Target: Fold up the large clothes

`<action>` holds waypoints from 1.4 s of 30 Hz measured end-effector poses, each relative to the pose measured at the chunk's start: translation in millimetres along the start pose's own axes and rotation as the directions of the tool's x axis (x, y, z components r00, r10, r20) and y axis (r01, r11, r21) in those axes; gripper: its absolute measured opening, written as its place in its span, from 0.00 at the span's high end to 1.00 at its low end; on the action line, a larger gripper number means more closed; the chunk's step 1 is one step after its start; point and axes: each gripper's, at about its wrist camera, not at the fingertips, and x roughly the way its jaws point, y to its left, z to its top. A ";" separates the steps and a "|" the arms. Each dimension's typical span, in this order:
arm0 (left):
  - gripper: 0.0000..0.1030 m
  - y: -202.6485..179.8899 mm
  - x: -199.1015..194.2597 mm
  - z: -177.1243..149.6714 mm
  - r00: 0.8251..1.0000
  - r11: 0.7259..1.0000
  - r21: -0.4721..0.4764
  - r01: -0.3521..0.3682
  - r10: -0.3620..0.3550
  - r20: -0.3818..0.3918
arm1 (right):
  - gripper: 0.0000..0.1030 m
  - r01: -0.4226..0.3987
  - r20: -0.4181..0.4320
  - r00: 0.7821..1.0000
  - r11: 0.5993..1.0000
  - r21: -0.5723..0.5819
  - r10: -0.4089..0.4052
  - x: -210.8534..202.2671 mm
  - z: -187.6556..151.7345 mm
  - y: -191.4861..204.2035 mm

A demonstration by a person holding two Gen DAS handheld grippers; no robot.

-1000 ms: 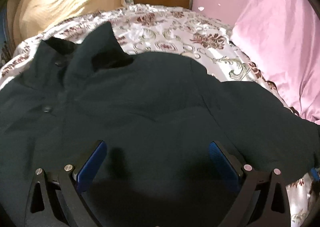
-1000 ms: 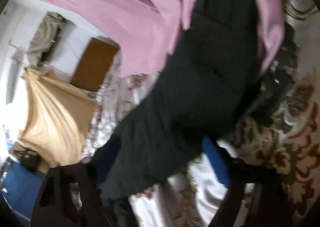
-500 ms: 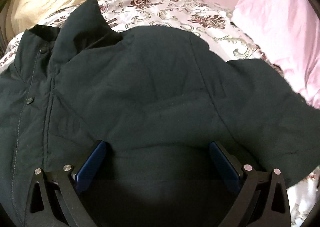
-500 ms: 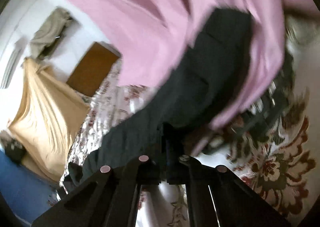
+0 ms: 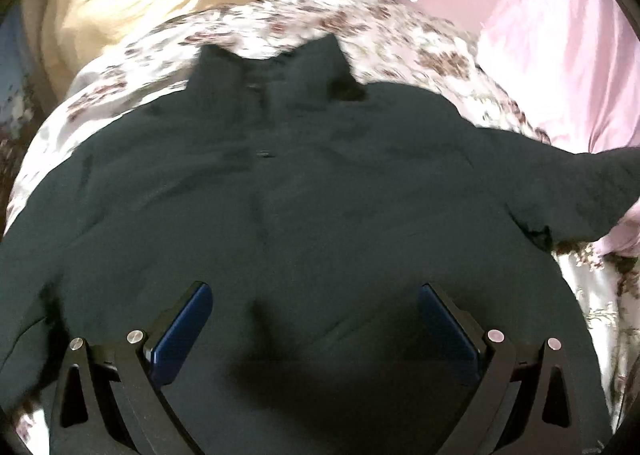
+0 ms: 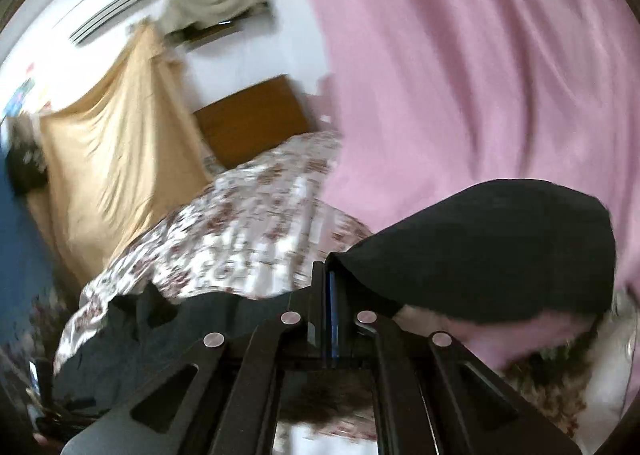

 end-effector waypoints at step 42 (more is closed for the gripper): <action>0.00 148.3 30.0 -24.1 0.955 0.937 -0.207 -0.283 0.295 0.029 | 0.44 -0.224 -0.546 0.837 0.931 -0.287 0.033 61.8 -145.1 131.9</action>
